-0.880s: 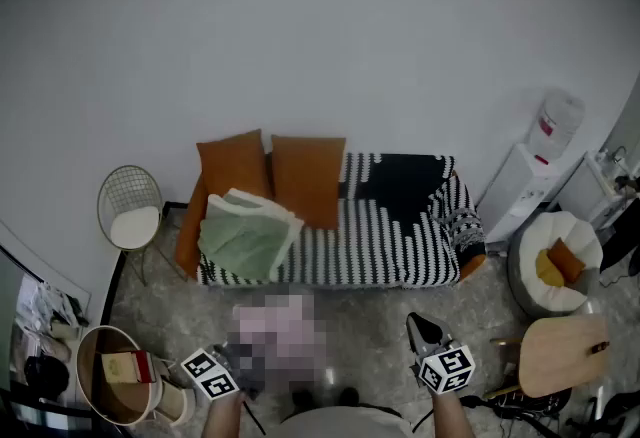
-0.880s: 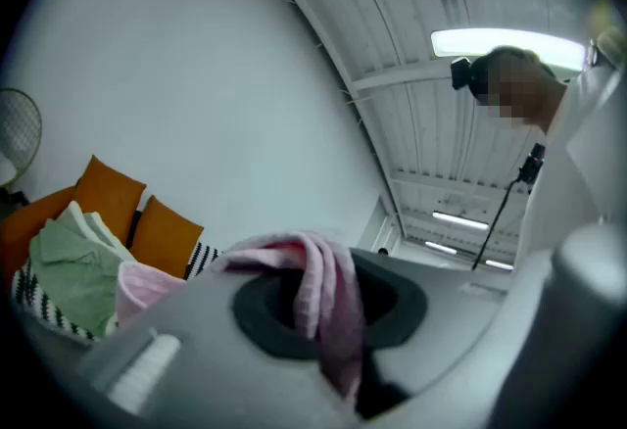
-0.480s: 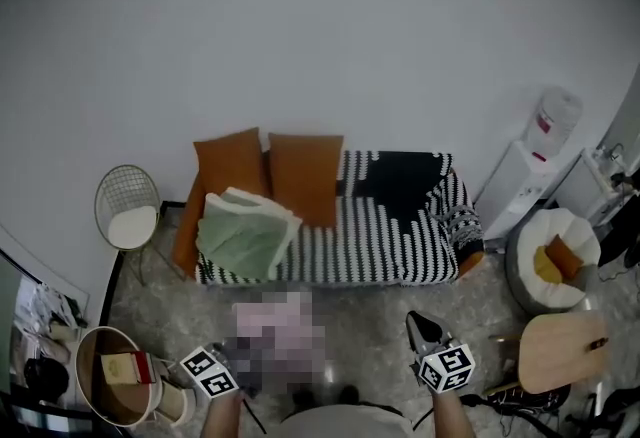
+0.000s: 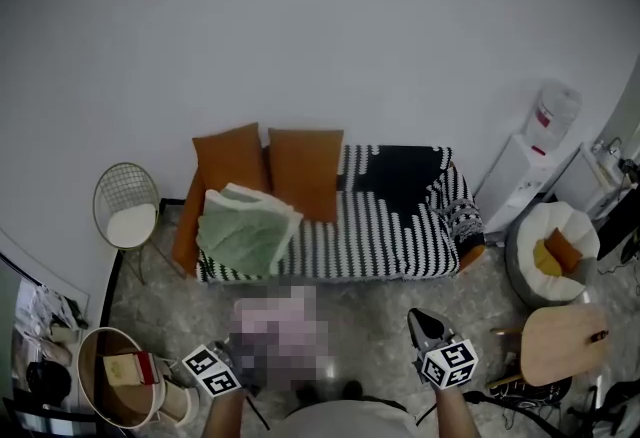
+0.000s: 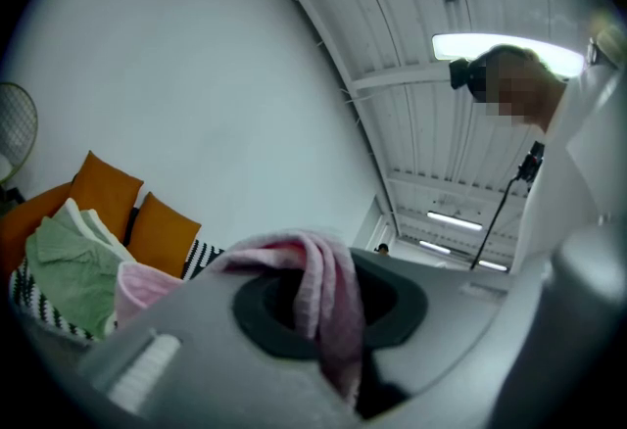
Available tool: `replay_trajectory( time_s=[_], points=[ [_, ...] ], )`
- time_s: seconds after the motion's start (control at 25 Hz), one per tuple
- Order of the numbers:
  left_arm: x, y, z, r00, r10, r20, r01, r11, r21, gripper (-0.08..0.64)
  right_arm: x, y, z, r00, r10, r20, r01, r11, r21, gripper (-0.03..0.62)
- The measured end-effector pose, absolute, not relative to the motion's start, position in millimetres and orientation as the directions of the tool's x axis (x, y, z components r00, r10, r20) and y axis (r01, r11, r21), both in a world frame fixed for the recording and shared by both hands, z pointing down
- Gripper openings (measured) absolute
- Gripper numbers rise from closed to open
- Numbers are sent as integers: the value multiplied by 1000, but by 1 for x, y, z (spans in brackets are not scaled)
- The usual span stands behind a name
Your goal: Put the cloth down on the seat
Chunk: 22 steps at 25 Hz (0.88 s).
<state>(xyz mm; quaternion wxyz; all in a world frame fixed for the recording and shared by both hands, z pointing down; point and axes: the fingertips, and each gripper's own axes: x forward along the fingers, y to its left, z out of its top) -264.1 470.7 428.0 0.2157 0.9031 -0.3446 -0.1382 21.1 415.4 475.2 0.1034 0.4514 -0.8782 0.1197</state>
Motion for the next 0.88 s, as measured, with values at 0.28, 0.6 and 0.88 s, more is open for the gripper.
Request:
replay_trajectory(
  time_s=[0.28,0.6,0.88],
  points=[
    [-277,473,434,742,-662,-105,-542,-684,489,48,10,424,479,-544,-784,299,-835,539,-106,6],
    [-295,476,436,772,-627,-105,-506,-707,494,48,-5,431,478,-482,-821,305,-874,476,-101,6],
    [-307,482,435,790,-605,-103,-487,-720,495,48,-15,440,477,-459,-837,299,-888,448,-108,6]
  ],
)
